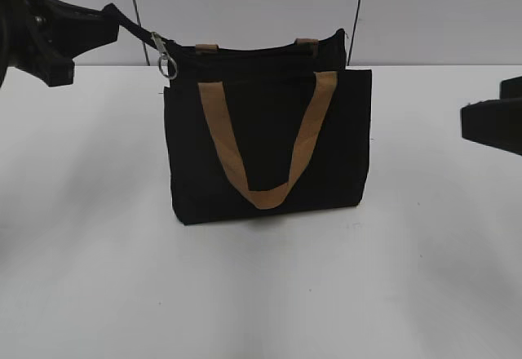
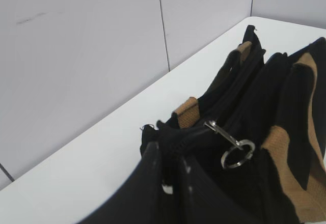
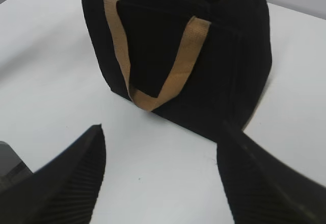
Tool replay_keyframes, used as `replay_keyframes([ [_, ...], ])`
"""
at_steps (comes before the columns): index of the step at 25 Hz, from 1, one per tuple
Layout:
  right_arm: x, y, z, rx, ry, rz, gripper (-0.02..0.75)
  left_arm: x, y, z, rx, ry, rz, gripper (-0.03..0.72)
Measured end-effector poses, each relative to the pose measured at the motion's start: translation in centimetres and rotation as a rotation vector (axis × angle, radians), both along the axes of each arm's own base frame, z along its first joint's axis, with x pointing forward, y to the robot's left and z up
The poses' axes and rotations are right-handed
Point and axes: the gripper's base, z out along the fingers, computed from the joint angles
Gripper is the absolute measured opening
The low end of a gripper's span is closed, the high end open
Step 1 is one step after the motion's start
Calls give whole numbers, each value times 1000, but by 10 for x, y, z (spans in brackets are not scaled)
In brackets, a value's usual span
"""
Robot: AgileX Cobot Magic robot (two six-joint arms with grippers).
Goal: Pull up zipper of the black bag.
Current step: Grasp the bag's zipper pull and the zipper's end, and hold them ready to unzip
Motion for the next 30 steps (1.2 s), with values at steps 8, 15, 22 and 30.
replay_keyframes([
  [8,52,48,-10,-1,42,179,527,0,0,0,-2,0,1,23],
  [15,94,101,-21,8,119,232,530,0,0,0,-4,0,1,23],
  [22,123,150,-33,-18,145,310,530,0,0,0,-6,0,-1,23],
  [30,157,196,-54,-54,115,292,531,0,-1,1,-12,-2,-9,23],
])
